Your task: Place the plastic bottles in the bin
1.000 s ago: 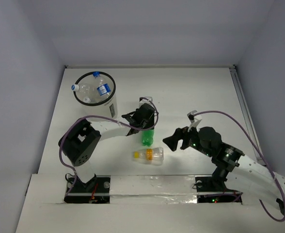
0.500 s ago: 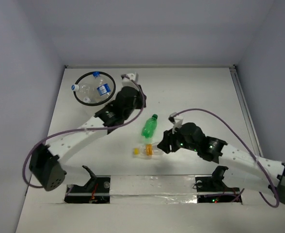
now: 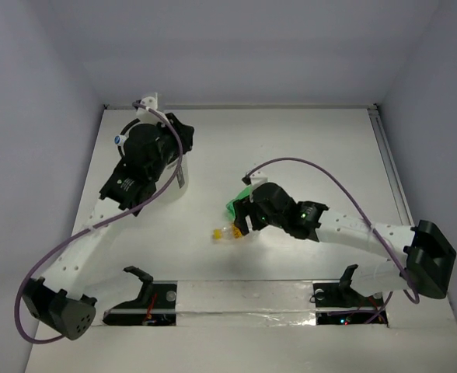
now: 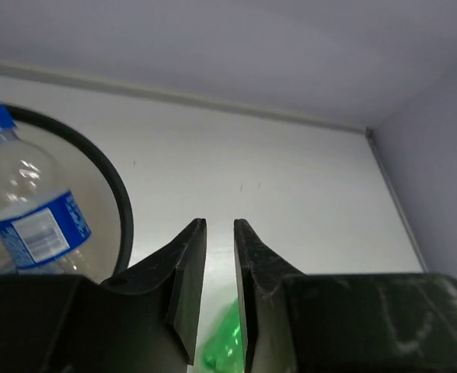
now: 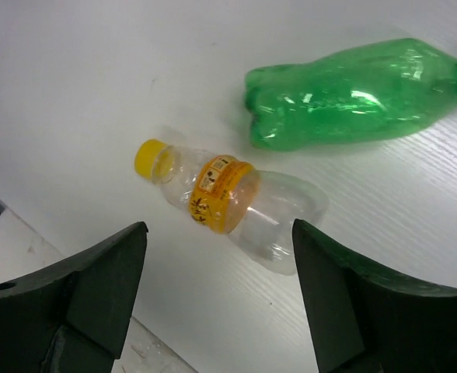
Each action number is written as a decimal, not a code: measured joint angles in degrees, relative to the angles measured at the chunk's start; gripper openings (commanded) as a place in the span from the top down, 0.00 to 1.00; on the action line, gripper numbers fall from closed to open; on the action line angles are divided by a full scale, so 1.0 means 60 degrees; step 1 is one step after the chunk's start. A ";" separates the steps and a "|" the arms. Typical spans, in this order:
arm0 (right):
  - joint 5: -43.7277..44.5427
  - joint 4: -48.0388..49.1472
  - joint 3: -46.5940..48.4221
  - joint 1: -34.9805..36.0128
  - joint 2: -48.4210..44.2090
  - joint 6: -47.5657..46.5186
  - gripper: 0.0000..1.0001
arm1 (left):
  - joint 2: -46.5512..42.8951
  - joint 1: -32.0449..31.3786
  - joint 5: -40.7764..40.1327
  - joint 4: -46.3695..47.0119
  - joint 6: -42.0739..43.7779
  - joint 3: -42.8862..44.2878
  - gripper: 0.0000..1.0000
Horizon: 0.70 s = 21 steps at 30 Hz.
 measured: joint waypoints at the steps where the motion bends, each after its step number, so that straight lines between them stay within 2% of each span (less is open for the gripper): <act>1: 0.0062 0.0022 -0.0004 -0.0164 -0.0026 0.0168 0.21 | 0.0109 0.0000 0.0222 0.0018 -0.0025 -0.0211 0.81; 2: 0.0135 0.0058 -0.0007 -0.0361 -0.0066 0.0321 0.21 | 0.0200 0.0000 0.0404 0.0025 -0.0069 -0.0444 0.81; 3: 0.0226 0.0135 -0.0015 -0.0623 -0.0120 0.0517 0.13 | 0.0280 -0.0036 0.0554 0.0018 -0.0102 -0.0718 0.81; 6: 0.0357 0.0568 -0.0135 -0.1432 -0.0280 0.1024 0.00 | 0.0350 -0.0484 0.0579 -0.0109 -0.0200 -0.1373 0.79; 9: 0.0175 0.1257 -0.0372 -0.2248 -0.0244 0.1439 0.00 | 0.0200 -0.1468 0.0299 -0.0066 -0.0280 -0.1869 0.74; 11: -0.0011 0.1654 -0.0437 -0.2688 0.0000 0.1672 0.00 | 0.0007 -0.2047 0.0157 0.0022 -0.0342 -0.2233 0.58; 12: -0.0040 0.1843 -0.0477 -0.2794 0.0124 0.1774 0.01 | -0.0102 -0.2240 0.0138 0.0168 -0.0357 -0.2477 0.46; 14: -0.0044 0.2208 -0.0750 -0.2856 0.0135 0.1996 0.03 | -0.0182 -0.2353 0.0087 0.0463 -0.0412 -0.2903 0.36; 17: -0.0066 0.2466 -0.1366 -0.2841 -0.0550 0.2153 0.13 | 0.0270 -0.2393 0.0000 0.0831 -0.0248 -0.3209 0.28; 19: -0.0062 0.2441 -0.1679 -0.2812 -0.1286 0.2193 0.38 | 0.0965 -0.2412 0.0004 0.1231 -0.0084 -0.3206 0.25; 20: -0.0051 0.2452 -0.1778 -0.2812 -0.1647 0.2215 0.47 | 0.1341 -0.2437 0.0040 0.1435 0.0047 -0.3191 0.24; 21: -0.0033 0.2448 -0.1876 -0.2812 -0.2033 0.2273 0.51 | 0.1792 -0.2452 0.0120 0.1603 0.0222 -0.3126 0.23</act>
